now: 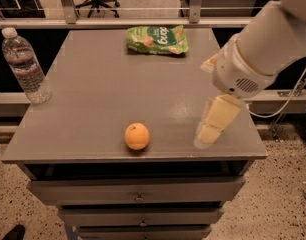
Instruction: Move orange near green rice chip bag
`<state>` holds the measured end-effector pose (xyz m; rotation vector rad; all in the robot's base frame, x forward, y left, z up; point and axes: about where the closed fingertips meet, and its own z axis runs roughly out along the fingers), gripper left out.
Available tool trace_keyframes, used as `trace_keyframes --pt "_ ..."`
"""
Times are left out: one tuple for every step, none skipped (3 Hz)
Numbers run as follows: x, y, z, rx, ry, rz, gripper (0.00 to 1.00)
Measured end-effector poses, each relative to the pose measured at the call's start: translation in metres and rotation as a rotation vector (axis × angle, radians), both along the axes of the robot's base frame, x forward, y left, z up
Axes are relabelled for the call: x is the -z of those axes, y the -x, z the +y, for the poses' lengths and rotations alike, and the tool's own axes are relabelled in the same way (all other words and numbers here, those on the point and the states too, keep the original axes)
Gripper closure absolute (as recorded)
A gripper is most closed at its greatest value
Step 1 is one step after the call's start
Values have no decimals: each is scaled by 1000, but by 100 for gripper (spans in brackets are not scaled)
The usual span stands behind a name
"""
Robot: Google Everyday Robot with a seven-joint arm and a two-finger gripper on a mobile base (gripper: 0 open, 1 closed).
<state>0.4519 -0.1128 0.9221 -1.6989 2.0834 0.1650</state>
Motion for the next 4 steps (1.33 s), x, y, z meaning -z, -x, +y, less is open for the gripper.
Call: trace_keyframes --pt "33 -10 59 -25 -126 14 0" --pt "58 -18 98 -25 -225 25 0" --pt "72 -17 116 -13 -282 39 0" --pt "77 -8 127 -6 -321 47 0"
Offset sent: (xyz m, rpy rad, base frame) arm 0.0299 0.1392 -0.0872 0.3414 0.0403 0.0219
